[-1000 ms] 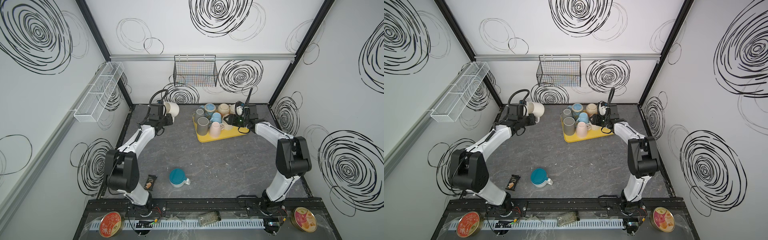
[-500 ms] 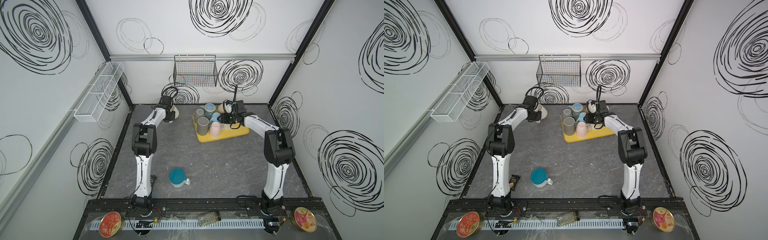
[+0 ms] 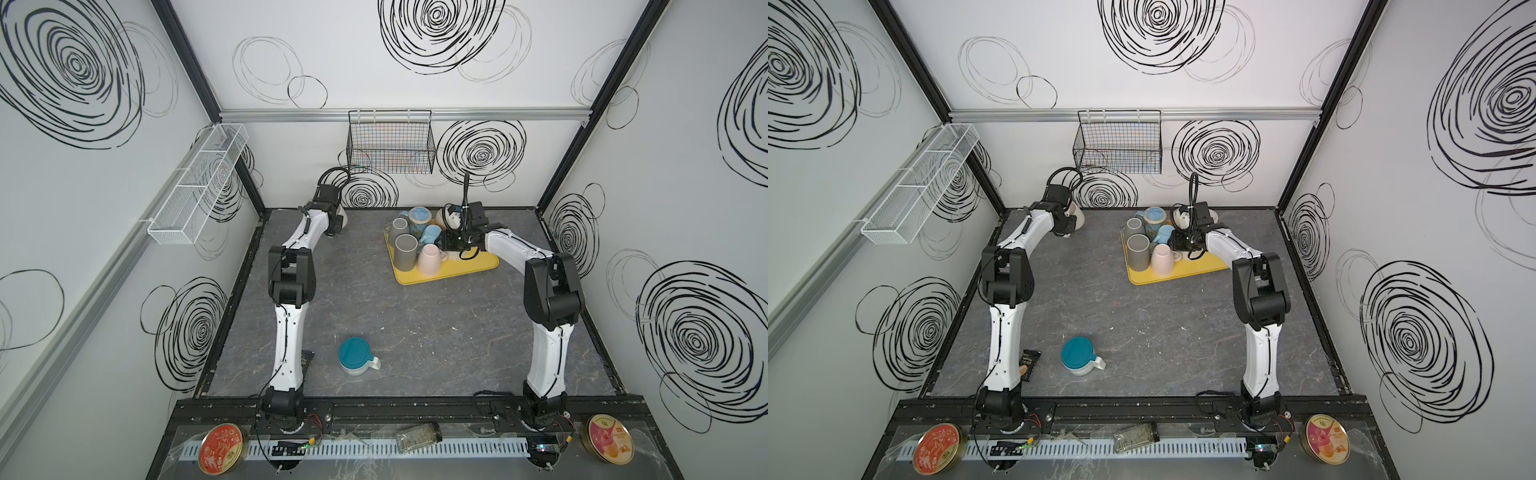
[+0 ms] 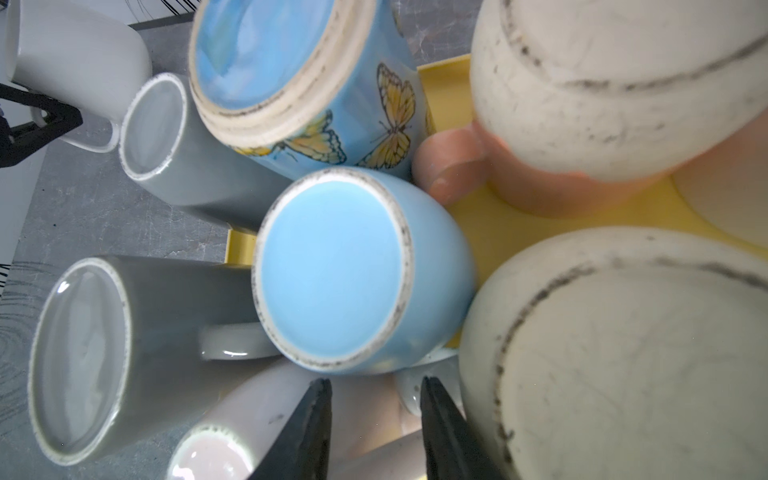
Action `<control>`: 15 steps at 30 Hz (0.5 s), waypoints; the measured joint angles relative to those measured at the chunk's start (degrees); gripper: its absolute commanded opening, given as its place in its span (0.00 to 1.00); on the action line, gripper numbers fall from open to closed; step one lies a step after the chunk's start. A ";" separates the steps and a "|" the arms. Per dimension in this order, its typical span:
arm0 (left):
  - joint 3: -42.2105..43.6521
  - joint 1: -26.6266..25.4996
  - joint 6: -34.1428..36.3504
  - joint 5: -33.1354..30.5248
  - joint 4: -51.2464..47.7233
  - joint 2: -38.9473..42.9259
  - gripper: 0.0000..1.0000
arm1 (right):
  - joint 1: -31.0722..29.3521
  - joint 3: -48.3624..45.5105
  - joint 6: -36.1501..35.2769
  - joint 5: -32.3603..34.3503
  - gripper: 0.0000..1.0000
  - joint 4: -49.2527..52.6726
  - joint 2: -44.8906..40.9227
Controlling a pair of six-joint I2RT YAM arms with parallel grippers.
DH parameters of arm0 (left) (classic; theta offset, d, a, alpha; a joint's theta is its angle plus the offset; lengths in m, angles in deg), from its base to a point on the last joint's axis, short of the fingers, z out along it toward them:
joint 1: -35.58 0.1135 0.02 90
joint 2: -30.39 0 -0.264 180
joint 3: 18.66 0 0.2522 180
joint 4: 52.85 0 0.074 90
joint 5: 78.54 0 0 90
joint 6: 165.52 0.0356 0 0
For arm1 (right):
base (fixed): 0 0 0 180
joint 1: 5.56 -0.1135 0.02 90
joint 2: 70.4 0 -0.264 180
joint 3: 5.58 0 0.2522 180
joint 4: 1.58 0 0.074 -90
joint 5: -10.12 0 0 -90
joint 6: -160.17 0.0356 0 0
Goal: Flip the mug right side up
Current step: 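Open the left gripper and withdraw while the right gripper reaches toward the pink mug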
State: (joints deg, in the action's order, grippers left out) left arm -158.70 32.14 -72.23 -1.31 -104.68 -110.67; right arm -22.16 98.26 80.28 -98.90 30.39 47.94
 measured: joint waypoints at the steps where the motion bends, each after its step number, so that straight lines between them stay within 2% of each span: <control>1: 0.00 0.20 0.83 -0.50 -0.17 -0.37 0.00 | 0.00 0.00 -0.04 0.11 0.38 0.48 0.11; 9: -0.24 0.79 6.47 -4.61 -0.39 -0.94 0.44 | -0.22 0.28 -0.13 0.50 0.34 4.09 0.74; 12: -0.94 0.96 7.37 -5.60 0.13 -0.94 0.53 | -0.52 0.20 -0.11 0.96 0.33 4.46 0.74; 15: -0.94 1.31 7.72 -6.27 0.33 -0.94 0.57 | -0.98 -0.59 -0.04 1.55 0.33 4.31 0.50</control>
State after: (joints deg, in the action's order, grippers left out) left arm -159.64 33.45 -64.52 -7.59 -104.35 -111.61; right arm -23.14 97.67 80.23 -97.35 34.70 48.44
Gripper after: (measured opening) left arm 0.551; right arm 0.334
